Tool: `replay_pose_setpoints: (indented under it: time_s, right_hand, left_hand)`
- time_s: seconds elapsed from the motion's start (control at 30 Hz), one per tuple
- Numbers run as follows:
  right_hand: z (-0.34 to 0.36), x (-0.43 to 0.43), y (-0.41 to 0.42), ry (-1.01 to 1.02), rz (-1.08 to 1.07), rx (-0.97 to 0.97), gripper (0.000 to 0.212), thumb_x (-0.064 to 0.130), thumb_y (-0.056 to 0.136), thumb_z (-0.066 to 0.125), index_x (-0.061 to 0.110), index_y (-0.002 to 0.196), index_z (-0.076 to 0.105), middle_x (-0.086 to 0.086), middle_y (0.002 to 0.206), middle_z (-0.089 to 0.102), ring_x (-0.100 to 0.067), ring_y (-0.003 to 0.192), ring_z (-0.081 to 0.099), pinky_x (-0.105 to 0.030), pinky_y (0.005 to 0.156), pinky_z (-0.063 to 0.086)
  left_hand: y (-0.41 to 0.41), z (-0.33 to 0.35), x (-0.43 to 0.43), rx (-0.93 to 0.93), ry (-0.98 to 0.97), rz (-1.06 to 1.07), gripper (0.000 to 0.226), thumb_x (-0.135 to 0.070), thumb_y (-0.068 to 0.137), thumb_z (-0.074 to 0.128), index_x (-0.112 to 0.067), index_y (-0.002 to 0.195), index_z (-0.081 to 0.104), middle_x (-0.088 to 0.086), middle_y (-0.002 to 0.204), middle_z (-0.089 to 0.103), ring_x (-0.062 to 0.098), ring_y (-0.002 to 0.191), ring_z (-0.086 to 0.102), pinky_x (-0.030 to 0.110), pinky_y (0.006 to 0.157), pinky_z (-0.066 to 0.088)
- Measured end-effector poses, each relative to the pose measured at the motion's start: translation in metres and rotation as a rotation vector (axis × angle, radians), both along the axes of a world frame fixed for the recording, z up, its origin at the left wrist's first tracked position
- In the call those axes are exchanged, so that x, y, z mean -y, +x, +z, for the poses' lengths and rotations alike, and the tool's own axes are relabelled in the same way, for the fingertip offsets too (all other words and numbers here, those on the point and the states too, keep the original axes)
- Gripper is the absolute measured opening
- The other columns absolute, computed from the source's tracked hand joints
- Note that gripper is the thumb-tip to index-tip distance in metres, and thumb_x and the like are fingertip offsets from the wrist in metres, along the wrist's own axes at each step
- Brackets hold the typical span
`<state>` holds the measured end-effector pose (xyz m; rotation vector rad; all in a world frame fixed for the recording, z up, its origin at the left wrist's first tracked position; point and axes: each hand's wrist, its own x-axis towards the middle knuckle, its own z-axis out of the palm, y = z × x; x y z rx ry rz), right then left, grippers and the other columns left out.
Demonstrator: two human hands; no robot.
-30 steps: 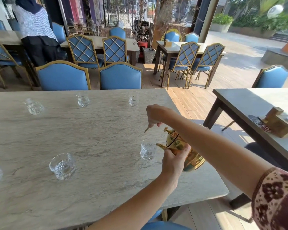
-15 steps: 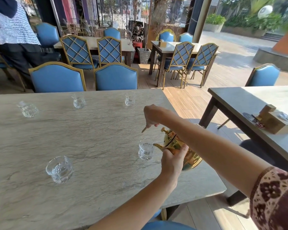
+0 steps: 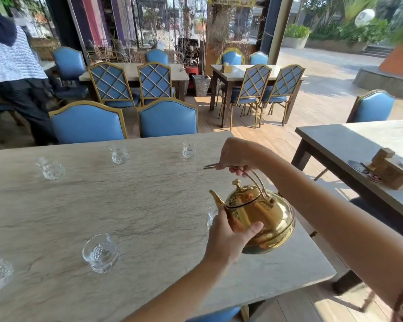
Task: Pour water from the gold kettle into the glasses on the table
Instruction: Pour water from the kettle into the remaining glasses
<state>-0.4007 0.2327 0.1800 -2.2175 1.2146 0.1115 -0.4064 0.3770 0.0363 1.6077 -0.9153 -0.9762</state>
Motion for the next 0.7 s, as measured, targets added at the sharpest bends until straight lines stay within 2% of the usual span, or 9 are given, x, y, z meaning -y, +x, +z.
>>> replay_pose_setpoints:
  time_s: [0.1,0.17,0.27,0.37,0.43,0.5,0.57,0.63,0.7]
  right_hand:
    - [0.016,-0.014,0.026,0.142,-0.017,0.17,0.017,0.004,0.091,0.062,-0.004,0.08,0.052,-0.013,0.056,0.051,-0.015,0.029,0.047,-0.023,0.035,0.045]
    - [0.021,-0.026,0.052,0.203,-0.007,0.259,0.016,0.001,0.091,0.062,-0.004,0.08,0.051,-0.014,0.056,0.052,-0.018,0.033,0.051,-0.03,0.042,0.048]
    - [0.012,-0.045,0.099,0.249,-0.008,0.356,0.016,-0.001,0.092,0.059,-0.002,0.08,0.048,-0.016,0.055,0.053,-0.022,0.036,0.054,-0.037,0.049,0.048]
    - [-0.004,-0.068,0.15,0.272,-0.053,0.44,0.016,-0.002,0.093,0.057,0.001,0.083,0.045,-0.011,0.039,0.051,-0.018,0.024,0.051,-0.028,0.039,0.046]
    - [-0.019,-0.081,0.187,0.238,-0.1,0.466,0.017,-0.002,0.093,0.057,0.002,0.081,0.045,-0.014,0.044,0.05,-0.015,0.018,0.048,-0.019,0.03,0.041]
    - [-0.037,-0.091,0.222,0.187,-0.117,0.48,0.011,-0.001,0.092,0.057,0.001,0.085,0.049,-0.016,0.057,0.053,-0.015,0.021,0.05,-0.019,0.03,0.039]
    - [-0.054,-0.099,0.251,0.136,-0.134,0.516,0.005,0.0,0.09,0.057,0.001,0.09,0.052,-0.017,0.067,0.058,-0.017,0.031,0.053,-0.019,0.031,0.04]
    - [-0.07,-0.107,0.271,0.107,-0.152,0.536,0.004,0.0,0.091,0.056,0.002,0.09,0.052,-0.014,0.064,0.058,-0.016,0.037,0.051,-0.017,0.03,0.039]
    - [-0.084,-0.114,0.286,0.099,-0.157,0.539,0.004,0.0,0.093,0.055,0.002,0.089,0.054,-0.01,0.058,0.056,-0.015,0.038,0.051,-0.016,0.028,0.038]
  left_hand:
    - [0.055,0.011,-0.02,0.156,0.007,-0.015,0.092,-0.062,0.066,0.076,-0.03,0.145,0.039,-0.005,0.136,0.055,0.014,0.127,0.052,0.031,0.107,0.045]
    - [0.097,0.018,-0.032,0.243,0.031,-0.014,0.094,-0.061,0.066,0.077,-0.031,0.145,0.037,-0.006,0.137,0.054,0.014,0.127,0.052,0.035,0.108,0.044]
    - [0.163,0.024,-0.051,0.349,0.105,0.0,0.095,-0.045,0.071,0.082,-0.029,0.15,0.032,-0.003,0.141,0.051,0.017,0.129,0.049,0.031,0.106,0.04]
    - [0.224,0.024,-0.064,0.423,0.173,0.005,0.098,-0.029,0.075,0.083,-0.024,0.154,0.023,0.003,0.149,0.042,0.022,0.136,0.042,0.028,0.106,0.033]
    - [0.261,0.019,-0.068,0.461,0.245,-0.003,0.1,-0.025,0.078,0.08,-0.019,0.155,0.017,0.007,0.154,0.033,0.025,0.142,0.034,0.026,0.108,0.027]
    - [0.297,0.007,-0.067,0.476,0.297,-0.012,0.106,-0.028,0.075,0.083,-0.019,0.154,0.014,0.008,0.153,0.029,0.029,0.145,0.029,0.028,0.111,0.025]
    - [0.324,-0.007,-0.066,0.503,0.347,0.002,0.127,-0.041,0.064,0.087,-0.02,0.156,0.002,0.012,0.156,0.021,0.035,0.147,0.022,0.042,0.119,0.025]
    - [0.343,-0.021,-0.066,0.535,0.406,0.021,0.141,-0.045,0.061,0.088,-0.017,0.156,-0.013,0.014,0.161,0.006,0.037,0.15,0.011,0.051,0.12,0.021]
    - [0.357,-0.033,-0.065,0.557,0.412,0.035,0.145,-0.044,0.061,0.089,-0.013,0.155,-0.017,0.017,0.163,0.001,0.037,0.15,0.01,0.052,0.121,0.02]
